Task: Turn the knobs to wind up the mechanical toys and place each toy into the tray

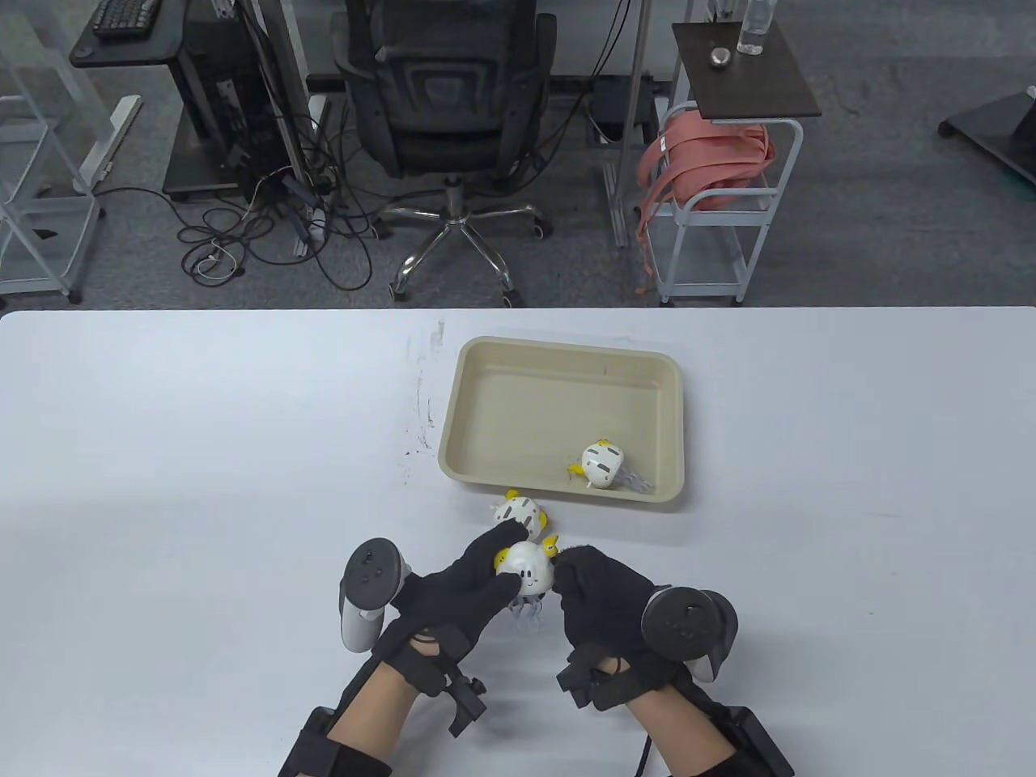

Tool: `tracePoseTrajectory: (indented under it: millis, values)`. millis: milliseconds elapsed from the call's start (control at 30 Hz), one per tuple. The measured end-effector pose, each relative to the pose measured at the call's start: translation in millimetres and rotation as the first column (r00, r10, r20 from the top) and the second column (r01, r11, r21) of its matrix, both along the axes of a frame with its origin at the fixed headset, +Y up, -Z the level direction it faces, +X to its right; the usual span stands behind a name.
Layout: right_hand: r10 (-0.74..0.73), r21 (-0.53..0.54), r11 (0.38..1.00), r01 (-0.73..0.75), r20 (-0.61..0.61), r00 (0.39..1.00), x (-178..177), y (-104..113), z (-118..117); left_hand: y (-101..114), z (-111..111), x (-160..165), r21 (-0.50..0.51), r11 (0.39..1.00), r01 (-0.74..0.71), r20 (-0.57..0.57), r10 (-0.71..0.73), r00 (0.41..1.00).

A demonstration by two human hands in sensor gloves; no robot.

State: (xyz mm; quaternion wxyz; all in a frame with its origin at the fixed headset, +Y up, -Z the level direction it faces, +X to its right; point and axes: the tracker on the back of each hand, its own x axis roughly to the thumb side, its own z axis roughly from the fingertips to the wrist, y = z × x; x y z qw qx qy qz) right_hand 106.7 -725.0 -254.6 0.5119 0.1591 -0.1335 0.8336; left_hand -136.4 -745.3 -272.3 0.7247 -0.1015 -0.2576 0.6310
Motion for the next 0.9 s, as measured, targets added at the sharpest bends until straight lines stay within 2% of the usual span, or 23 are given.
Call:
tracePoseTrajectory:
  millis: [133,267,400,567,667,767,900]
  values:
    - [-0.078,-0.135,0.988,0.076,-0.009,0.997,4,-5,-5,4,1,0,0.057,0.997,0.046,-0.003,-0.046,0.999]
    - [-0.122,-0.194,0.974,0.116,-0.019,0.992,6,-9,-7,5,2,0,0.09,0.993,0.075,-0.014,-0.074,0.997]
    - [-0.102,-0.182,0.978,0.099,-0.009,0.995,5,-11,-7,5,2,0,0.083,0.993,0.082,-0.023,-0.08,0.997]
    - [-0.084,-0.102,0.991,0.085,0.012,0.996,3,-7,-3,4,1,-3,0.069,0.995,0.078,-0.052,-0.075,0.996]
    - [-0.1,-0.081,0.992,0.098,-0.023,0.995,0,-7,-2,1,0,-4,0.028,0.998,0.05,-0.057,-0.049,0.997]
    - [-0.053,-0.047,0.998,0.049,-0.077,0.996,-5,-4,-1,-1,-1,-5,0.01,1.0,0.029,-0.061,-0.028,0.998]
    - [0.005,0.011,1.0,-0.004,-0.077,0.997,-9,-1,3,-4,-3,-8,-0.024,0.999,-0.027,-0.051,0.026,0.998]
